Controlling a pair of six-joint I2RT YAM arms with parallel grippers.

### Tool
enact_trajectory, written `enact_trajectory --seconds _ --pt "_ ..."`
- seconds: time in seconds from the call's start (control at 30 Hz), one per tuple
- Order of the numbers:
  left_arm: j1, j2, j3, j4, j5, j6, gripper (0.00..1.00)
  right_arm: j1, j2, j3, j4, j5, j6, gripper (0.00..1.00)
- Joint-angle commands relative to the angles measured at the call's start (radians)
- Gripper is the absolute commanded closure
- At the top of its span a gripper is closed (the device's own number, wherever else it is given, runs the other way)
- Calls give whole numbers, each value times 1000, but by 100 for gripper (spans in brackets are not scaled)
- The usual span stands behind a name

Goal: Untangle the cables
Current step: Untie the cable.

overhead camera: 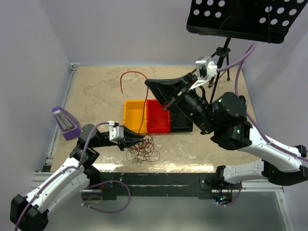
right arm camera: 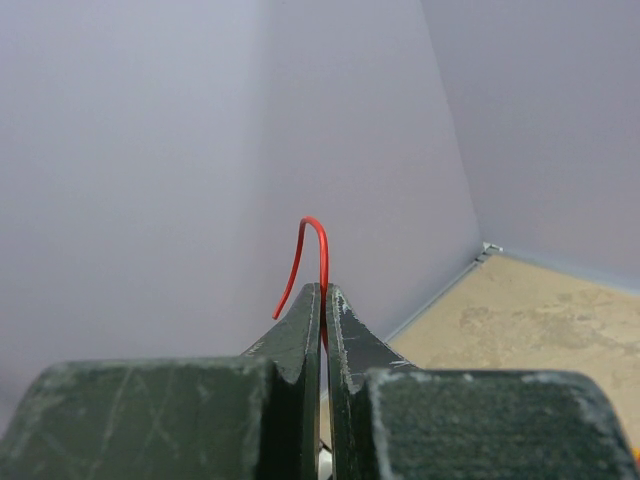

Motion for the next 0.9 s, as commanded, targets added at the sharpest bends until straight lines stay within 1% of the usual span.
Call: enact_trajectory --seconds 0.0,0.1,0.37,0.47,0.57,0.67,0.87 --pt "-5 -5 -32 -73 12 169 80 3 -8 123 68 3 -43 100" --pt "-5 -3 -32 -95 15 215 81 3 6 178 69 -8 -55 100" --pt "-4 -6 -41 -130 26 283 83 3 35 374 64 4 -139 100" --pt "-4 -8 -45 -145 29 303 84 4 24 402 88 9 -153 100" --pt "-5 -10 -41 -150 27 304 85 3 12 382 92 14 -144 100" --pt "-4 -16 -19 -151 20 281 90 3 11 324 27 62 -112 100" --pt "-4 -22 45 -136 7 215 94 4 -54 19 -68 99 70 100"
